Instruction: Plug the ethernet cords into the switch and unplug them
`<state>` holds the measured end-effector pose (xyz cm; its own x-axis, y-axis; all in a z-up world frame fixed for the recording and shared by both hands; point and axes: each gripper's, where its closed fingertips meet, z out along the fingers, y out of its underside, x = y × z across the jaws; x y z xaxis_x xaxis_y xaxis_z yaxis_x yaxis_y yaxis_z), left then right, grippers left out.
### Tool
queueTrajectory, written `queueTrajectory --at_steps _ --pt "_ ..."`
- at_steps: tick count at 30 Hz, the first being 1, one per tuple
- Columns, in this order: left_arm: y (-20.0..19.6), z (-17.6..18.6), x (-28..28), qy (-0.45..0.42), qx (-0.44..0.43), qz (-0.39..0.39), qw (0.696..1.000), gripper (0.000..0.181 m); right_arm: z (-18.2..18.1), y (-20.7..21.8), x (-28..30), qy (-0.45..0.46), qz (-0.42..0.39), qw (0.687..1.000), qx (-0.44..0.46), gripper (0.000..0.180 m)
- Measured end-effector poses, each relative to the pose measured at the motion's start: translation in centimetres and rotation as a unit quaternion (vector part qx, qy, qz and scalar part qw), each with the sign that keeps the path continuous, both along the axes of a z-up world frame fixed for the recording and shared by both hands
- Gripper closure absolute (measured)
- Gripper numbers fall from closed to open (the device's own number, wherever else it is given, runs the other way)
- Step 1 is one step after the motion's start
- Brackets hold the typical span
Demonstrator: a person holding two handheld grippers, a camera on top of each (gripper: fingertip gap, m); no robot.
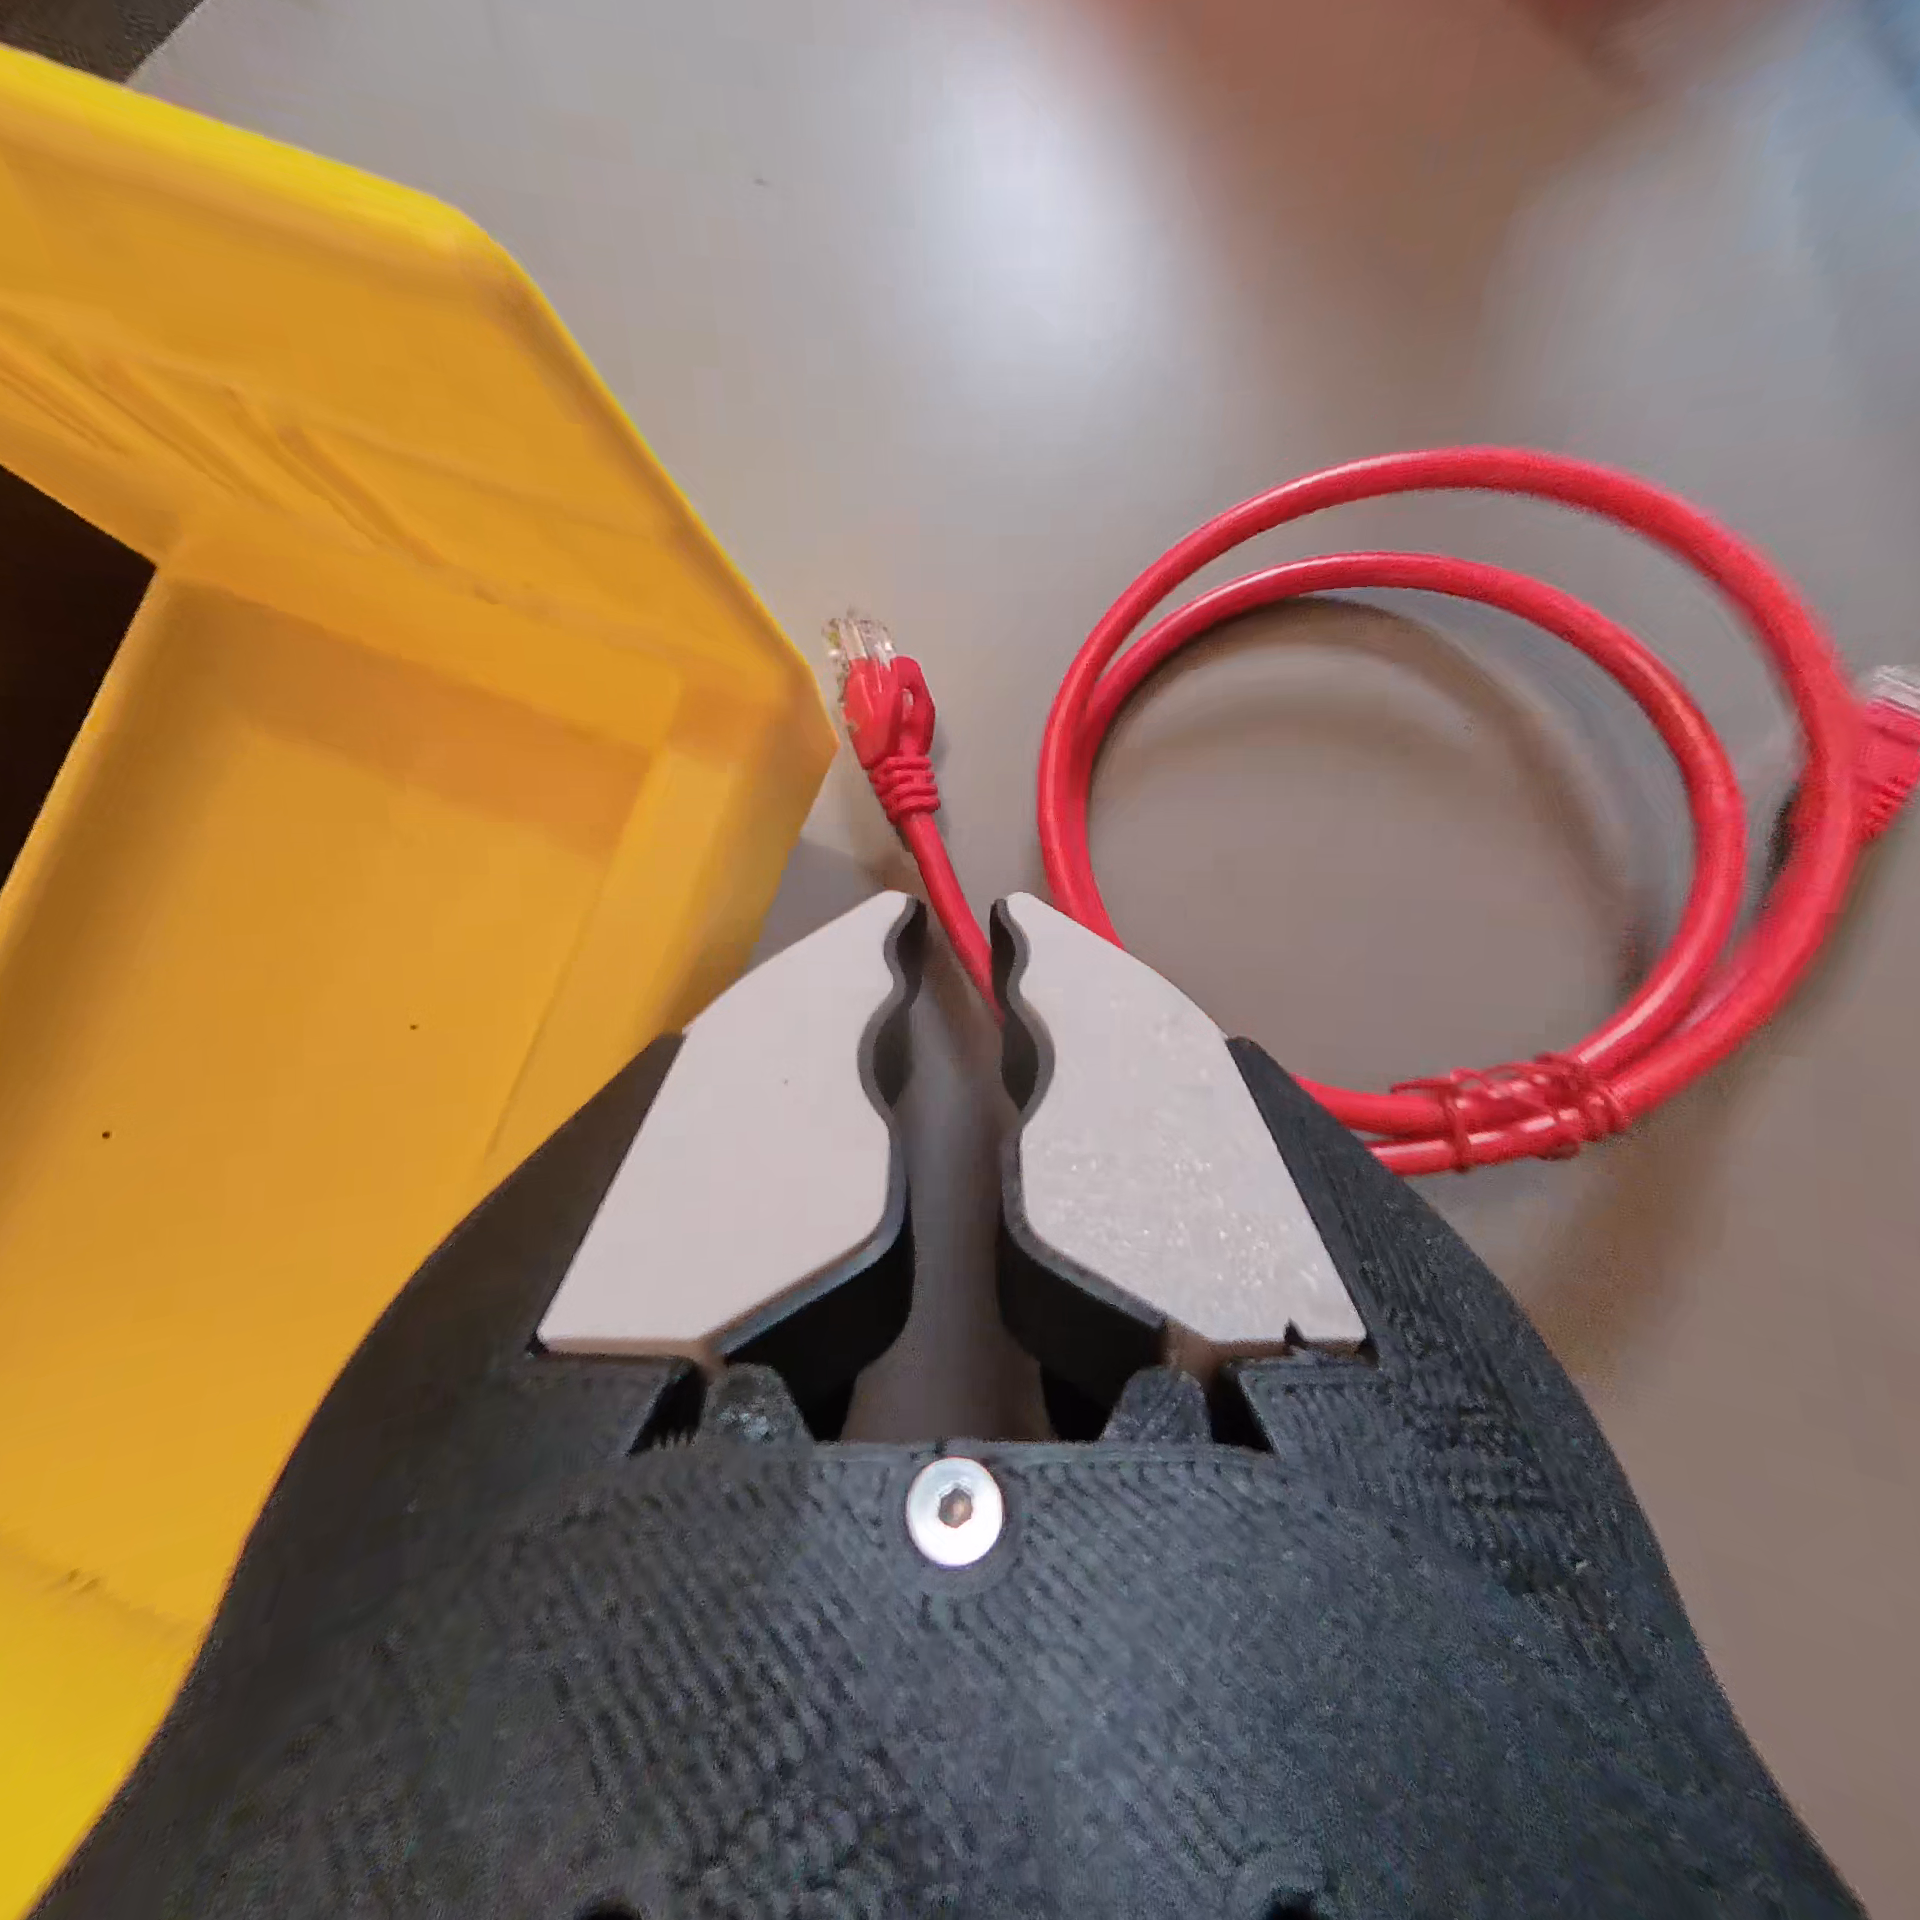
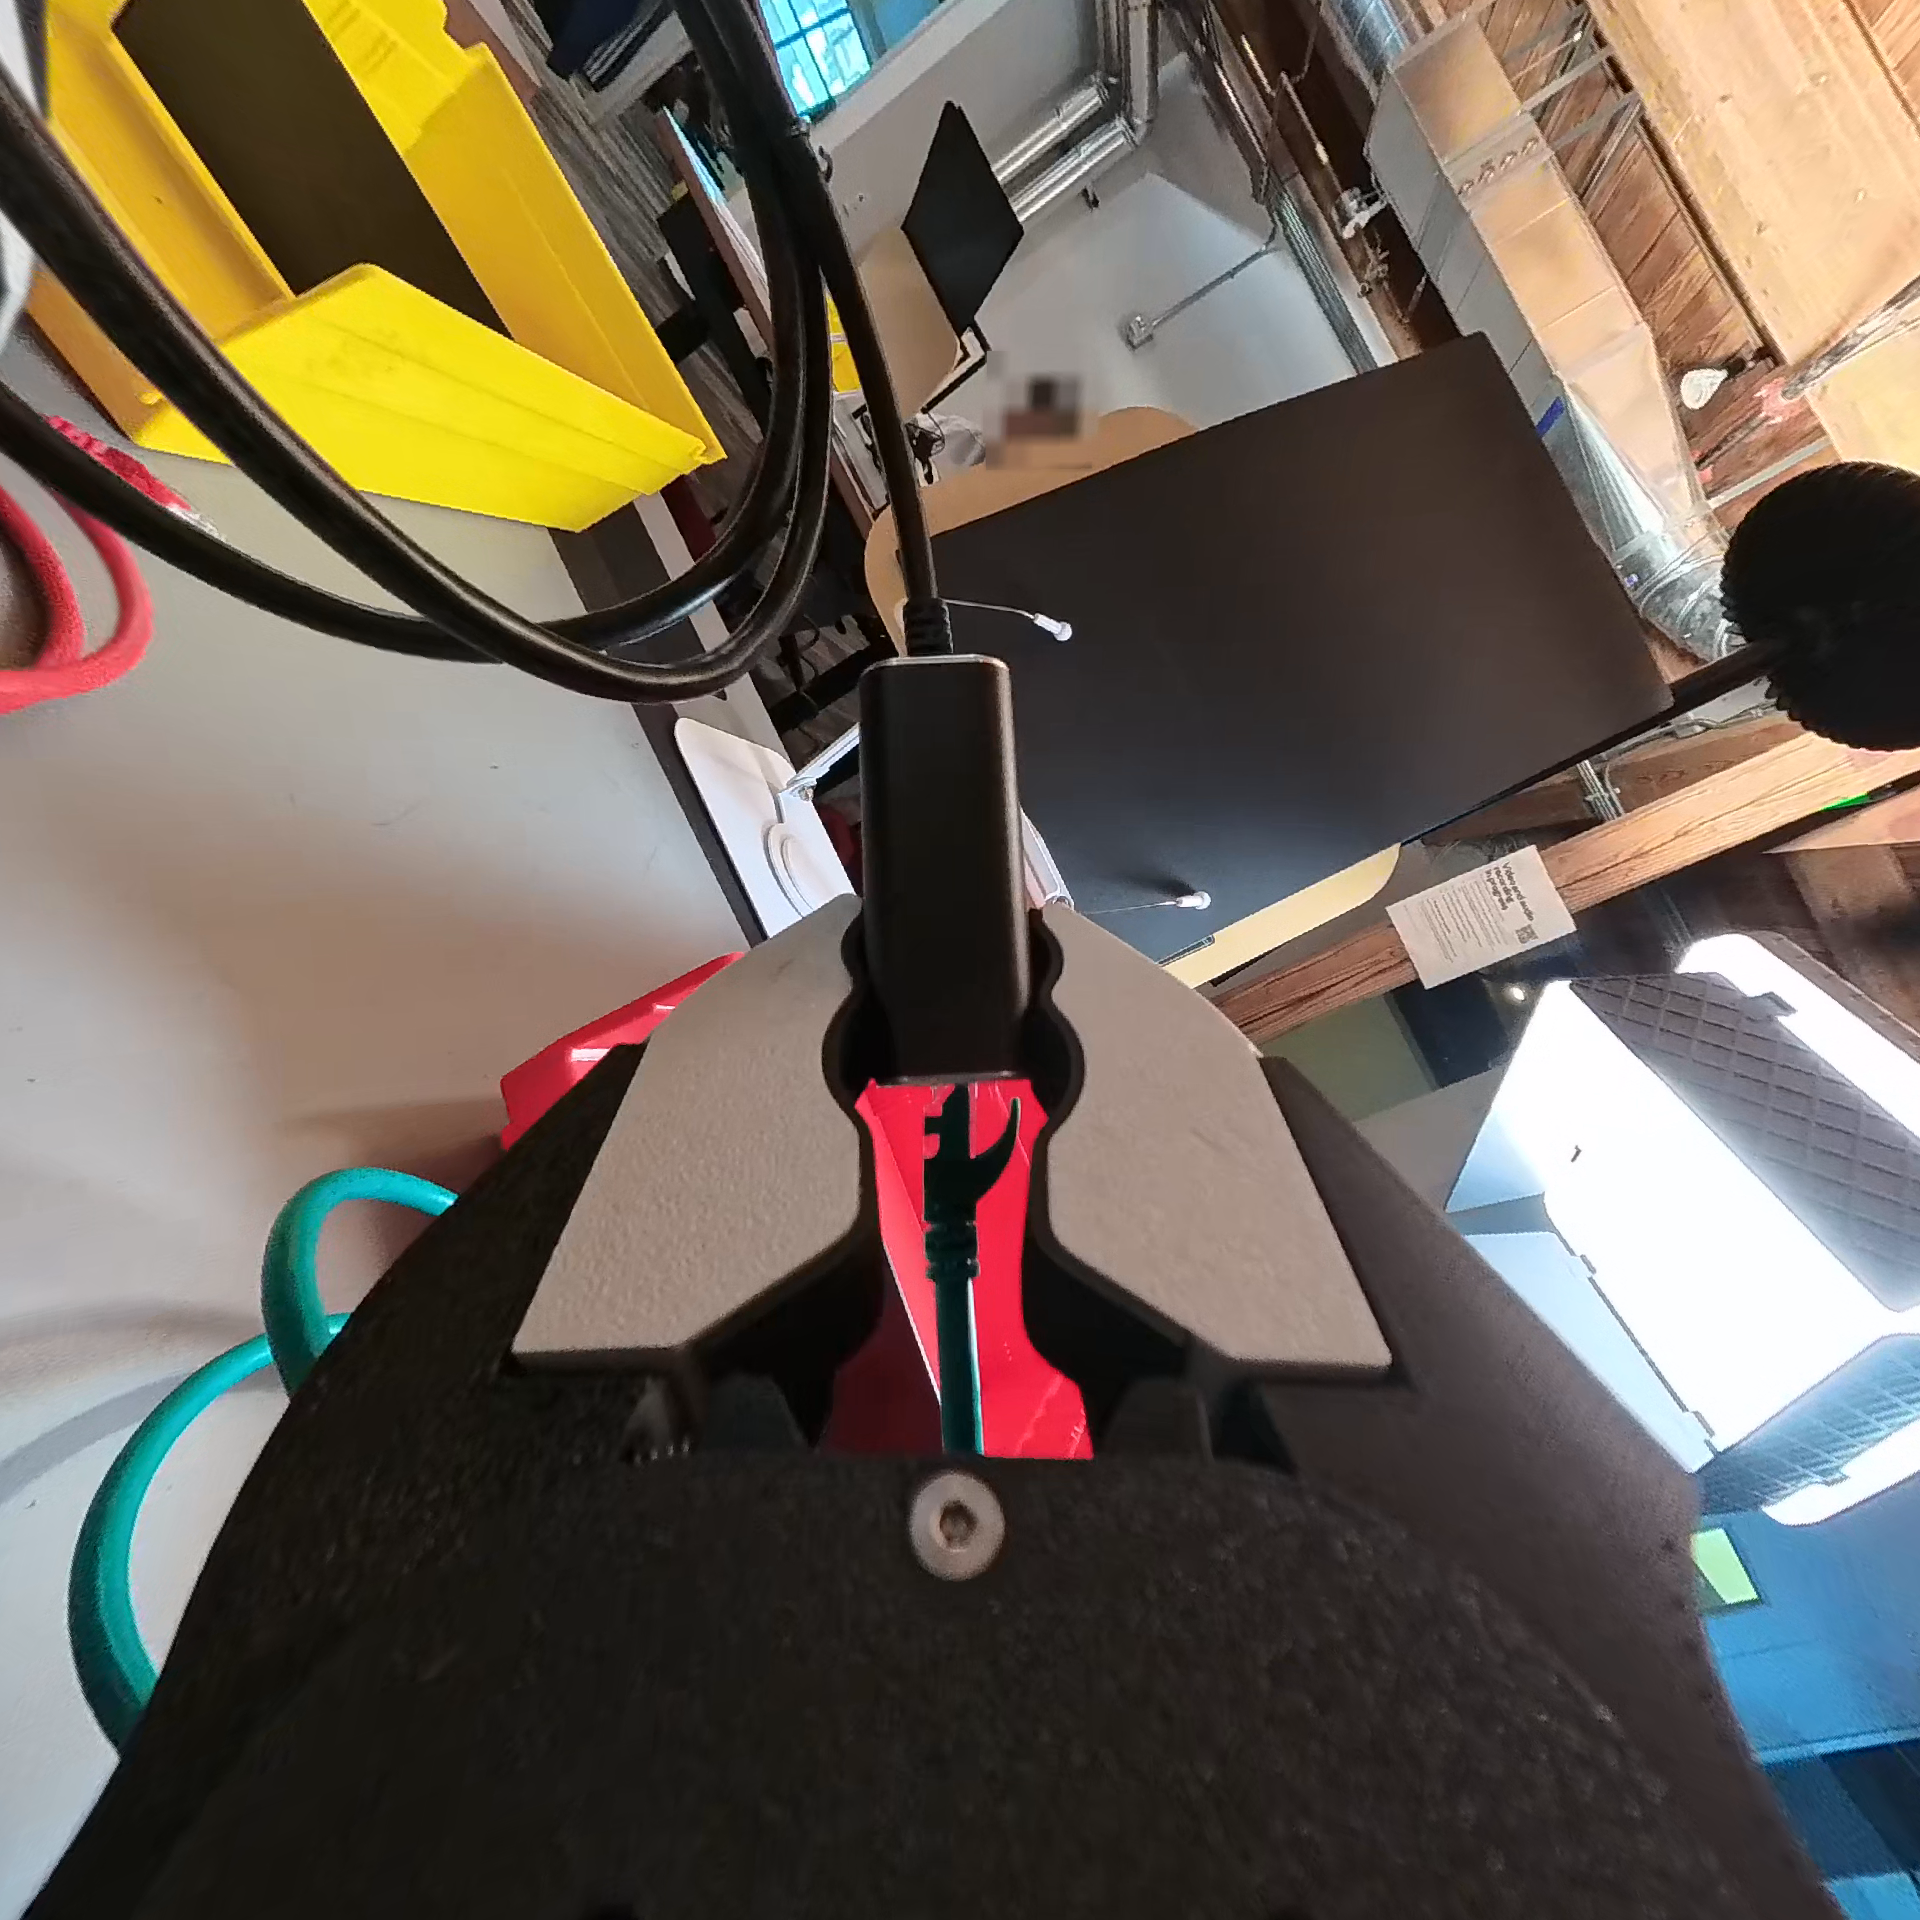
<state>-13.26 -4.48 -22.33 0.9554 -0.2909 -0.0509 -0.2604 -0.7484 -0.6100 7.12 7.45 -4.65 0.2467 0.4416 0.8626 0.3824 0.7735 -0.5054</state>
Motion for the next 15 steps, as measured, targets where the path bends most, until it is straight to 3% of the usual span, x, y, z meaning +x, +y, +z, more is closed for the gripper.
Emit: queueTrajectory --at_steps 1,6,9,12,14,15 --pt "0.2 -0.2 0.0 0.006 -0.003 0.008 1.0 0.167 0.0 0.0 0.0 0.0 0.0 1.0 0.0 0.153" --pt "1.1 -0.7 -0.1 0.03 -0.003 0.028 0.999 0.166 0.1 0.1 0.2 0.002 0.001 1.0 -0.002 0.153" --pt "1.1 -0.8 0.8 0.032 -0.014 -0.011 0.999 0.17 0.1 0.1 0.3 0.003 0.002 1.0 -0.001 0.153" --pt "-0.7 -0.8 3.3 0.015 -0.048 -0.157 0.986 0.173 0.1 0.1 0.3 0.004 0.003 1.0 -0.003 0.153" --pt "-3.1 -0.4 6.1 -0.024 -0.049 -0.302 0.952 0.173 0.1 0.1 0.3 0.004 0.007 1.0 -0.003 0.153" --pt "-3.6 0.1 7.0 -0.047 -0.037 -0.336 0.94 0.174 0.1 0.0 0.2 0.004 0.008 1.0 -0.002 0.153"
